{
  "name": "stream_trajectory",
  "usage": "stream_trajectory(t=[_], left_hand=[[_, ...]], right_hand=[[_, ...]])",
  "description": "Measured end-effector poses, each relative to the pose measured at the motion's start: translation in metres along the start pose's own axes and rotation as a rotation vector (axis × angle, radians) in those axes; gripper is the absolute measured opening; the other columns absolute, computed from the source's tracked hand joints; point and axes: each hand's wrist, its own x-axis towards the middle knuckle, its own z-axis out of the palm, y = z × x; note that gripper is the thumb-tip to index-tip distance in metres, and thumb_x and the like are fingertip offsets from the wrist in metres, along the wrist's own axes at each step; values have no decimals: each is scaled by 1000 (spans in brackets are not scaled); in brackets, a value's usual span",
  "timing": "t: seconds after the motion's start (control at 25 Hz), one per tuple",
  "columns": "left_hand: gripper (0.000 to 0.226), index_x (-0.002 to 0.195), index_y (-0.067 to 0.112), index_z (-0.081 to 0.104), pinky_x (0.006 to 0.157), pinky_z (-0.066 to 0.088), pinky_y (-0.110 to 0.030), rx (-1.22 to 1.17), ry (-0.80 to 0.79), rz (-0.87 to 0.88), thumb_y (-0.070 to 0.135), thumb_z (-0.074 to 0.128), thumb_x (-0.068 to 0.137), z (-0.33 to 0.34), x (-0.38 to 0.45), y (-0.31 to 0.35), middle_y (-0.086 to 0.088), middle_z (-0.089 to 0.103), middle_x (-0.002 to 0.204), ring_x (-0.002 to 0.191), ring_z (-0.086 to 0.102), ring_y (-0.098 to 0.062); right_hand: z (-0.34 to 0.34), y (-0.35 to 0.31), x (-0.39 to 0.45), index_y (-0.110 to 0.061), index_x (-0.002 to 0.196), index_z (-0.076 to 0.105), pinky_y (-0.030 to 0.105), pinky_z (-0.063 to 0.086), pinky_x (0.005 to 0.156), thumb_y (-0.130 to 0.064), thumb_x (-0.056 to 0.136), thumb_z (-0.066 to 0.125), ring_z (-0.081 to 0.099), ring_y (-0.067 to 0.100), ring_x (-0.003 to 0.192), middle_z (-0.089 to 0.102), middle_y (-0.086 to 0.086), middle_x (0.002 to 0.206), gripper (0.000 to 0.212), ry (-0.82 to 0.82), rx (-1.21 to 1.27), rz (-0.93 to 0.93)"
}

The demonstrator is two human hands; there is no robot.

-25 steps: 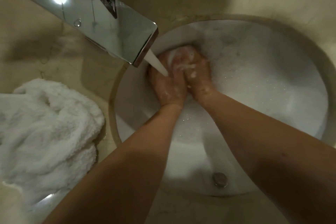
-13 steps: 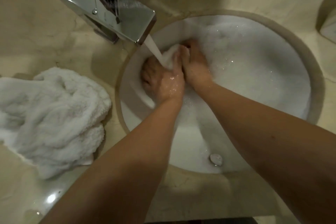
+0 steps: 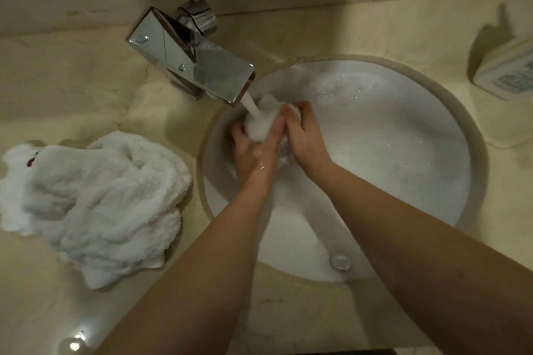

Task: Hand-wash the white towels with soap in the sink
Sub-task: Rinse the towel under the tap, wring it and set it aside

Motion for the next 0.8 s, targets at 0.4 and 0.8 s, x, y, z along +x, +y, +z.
stream_trajectory(t=[0.4,0.8], left_hand=[[72,127,14,65,93,55,-33,0,-43,197,54,83,70,-18,13,-19,2,72,115,104,68,-10],[24,99,24,71,77,53,-19,56,-135,514,32,83,79,-14,22,-9,18,68,83,83,66,7]], right_hand=[[9,4,12,-13,96,65,35,50,82,-44,98,43,62,13,90,66,5,101,38,0,-86,-24],[1,4,19,-9,115,67,24,45,95,-15,95,42,59,13,105,63,7,119,34,21,-110,-159]])
